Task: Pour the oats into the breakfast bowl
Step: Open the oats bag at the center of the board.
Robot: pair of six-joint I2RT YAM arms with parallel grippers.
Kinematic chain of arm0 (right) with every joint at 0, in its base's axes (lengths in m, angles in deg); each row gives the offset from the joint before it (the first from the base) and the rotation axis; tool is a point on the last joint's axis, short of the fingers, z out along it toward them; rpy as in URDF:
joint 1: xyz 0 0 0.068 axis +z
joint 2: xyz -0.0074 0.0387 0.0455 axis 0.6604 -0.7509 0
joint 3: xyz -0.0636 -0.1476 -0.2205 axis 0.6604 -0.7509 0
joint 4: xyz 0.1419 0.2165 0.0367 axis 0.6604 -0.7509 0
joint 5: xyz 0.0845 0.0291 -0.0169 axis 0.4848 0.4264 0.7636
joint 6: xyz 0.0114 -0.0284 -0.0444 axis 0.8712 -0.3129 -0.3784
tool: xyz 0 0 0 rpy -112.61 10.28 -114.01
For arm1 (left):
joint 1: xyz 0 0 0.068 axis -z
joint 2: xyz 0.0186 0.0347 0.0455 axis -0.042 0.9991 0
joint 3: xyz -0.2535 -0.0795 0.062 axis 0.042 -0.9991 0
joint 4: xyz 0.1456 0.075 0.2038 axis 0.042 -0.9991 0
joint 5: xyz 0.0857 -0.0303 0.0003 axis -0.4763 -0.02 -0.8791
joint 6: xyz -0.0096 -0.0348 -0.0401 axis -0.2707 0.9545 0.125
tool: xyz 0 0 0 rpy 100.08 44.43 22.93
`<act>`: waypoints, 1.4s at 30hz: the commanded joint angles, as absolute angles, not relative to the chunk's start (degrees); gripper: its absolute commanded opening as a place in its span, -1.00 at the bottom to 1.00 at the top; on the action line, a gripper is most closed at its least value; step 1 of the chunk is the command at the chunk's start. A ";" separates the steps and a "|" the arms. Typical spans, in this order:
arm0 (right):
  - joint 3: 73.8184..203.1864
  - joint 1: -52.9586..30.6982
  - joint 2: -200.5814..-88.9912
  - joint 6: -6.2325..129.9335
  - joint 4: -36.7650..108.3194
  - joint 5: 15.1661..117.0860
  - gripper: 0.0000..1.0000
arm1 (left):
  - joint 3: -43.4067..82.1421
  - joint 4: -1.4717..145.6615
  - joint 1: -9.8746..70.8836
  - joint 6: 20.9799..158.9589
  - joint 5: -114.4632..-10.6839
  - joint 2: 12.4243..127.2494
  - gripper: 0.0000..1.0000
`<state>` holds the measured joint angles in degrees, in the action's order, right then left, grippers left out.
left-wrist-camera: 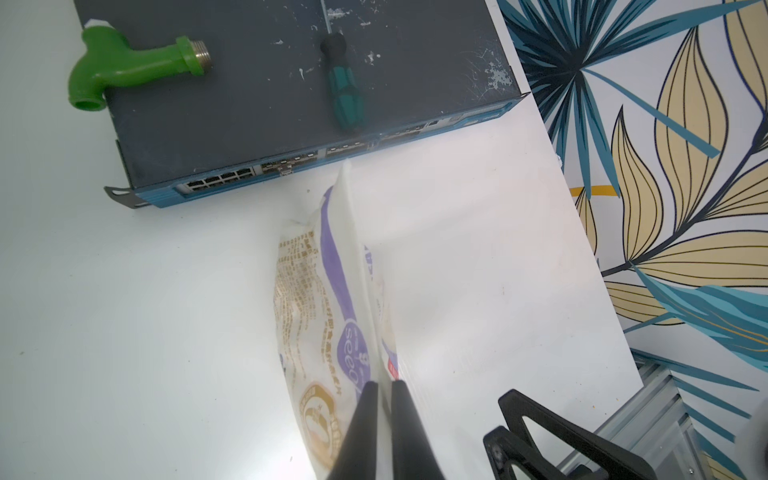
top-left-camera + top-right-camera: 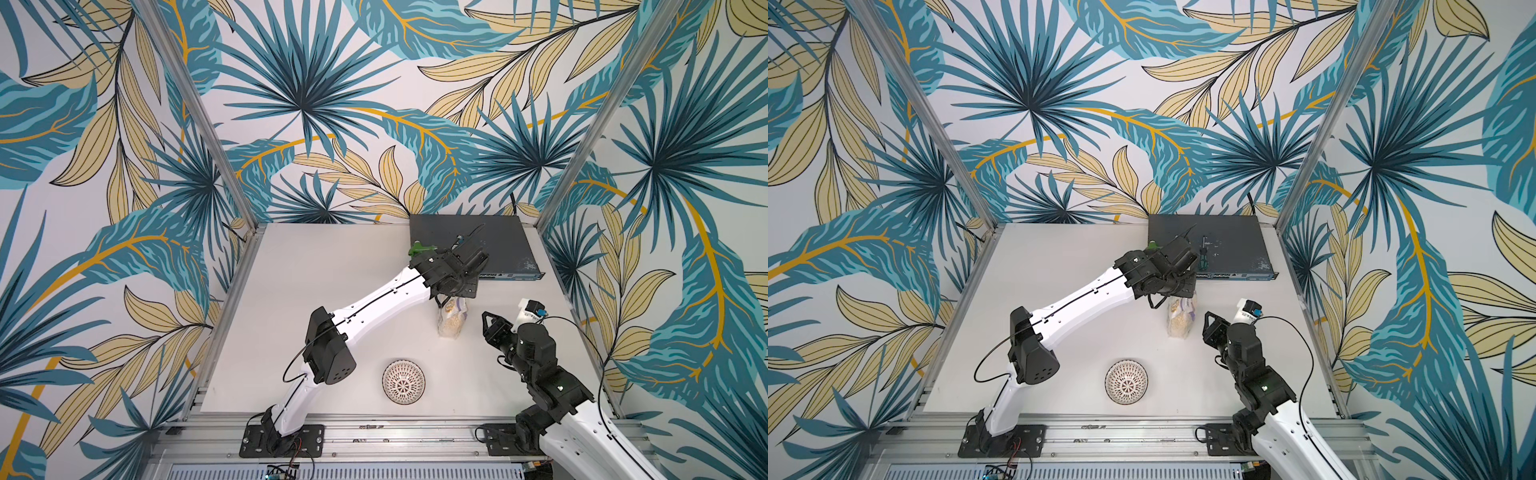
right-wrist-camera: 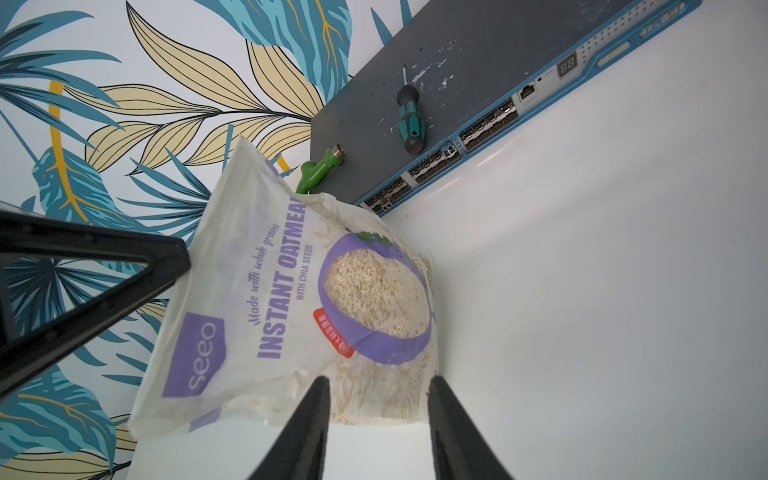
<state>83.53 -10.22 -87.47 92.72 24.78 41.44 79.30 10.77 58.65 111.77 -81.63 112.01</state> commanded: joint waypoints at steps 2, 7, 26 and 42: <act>82.83 -10.23 -87.47 93.41 26.66 41.92 -0.14 | 78.78 10.08 58.66 112.33 -82.78 109.81 -0.88; 84.24 -10.30 -88.76 91.66 25.86 40.02 -0.09 | 77.60 10.25 58.29 112.66 -82.40 109.81 -0.97; 96.59 -31.75 -113.57 89.81 53.28 79.62 -0.03 | 63.14 19.83 56.16 117.54 -73.48 103.12 -1.00; 101.97 -26.79 -118.59 86.82 42.80 82.15 -0.18 | 62.17 20.36 56.06 118.71 -73.44 102.87 -1.00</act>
